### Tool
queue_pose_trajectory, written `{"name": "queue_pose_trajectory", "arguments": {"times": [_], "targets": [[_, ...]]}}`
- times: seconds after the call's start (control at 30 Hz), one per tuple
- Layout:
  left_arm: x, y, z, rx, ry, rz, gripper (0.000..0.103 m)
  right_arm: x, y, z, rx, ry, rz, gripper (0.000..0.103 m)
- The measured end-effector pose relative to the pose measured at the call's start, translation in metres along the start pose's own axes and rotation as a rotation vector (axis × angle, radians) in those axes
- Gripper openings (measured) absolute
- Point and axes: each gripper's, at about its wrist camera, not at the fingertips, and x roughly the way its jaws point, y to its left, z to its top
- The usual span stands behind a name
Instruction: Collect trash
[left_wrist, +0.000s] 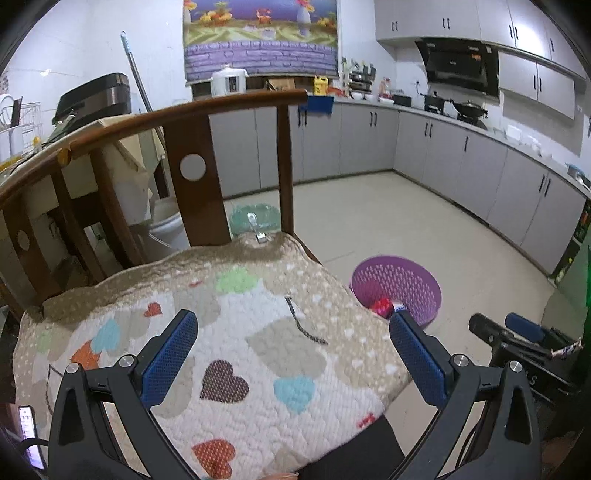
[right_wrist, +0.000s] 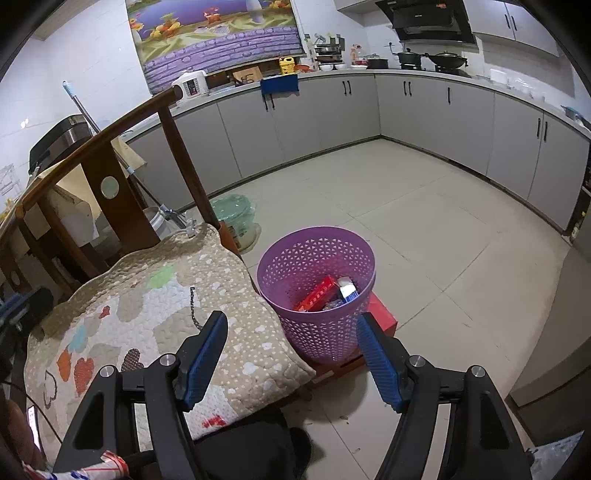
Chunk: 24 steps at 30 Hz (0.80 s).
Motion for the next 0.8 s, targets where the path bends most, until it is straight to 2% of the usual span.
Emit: {"name": "queue_pose_trajectory", "arguments": {"times": [0.13,0.47,0.8], "targets": [[0.001,-0.009,-0.007,0.029,0.031,-0.001,0.103,-0.003,-0.001,-0.004,-0.009,0.007,-0.020,0.077],[0.011,-0.018,-0.014,0.073,0.075,0.006,0.103,0.004,-0.002,-0.011,-0.074,0.054,-0.196,0.077],[0.019,-0.022,-0.017,0.094,0.101,0.011,0.103,0.006,-0.005,-0.012,-0.122,0.074,-0.310,0.081]]}}
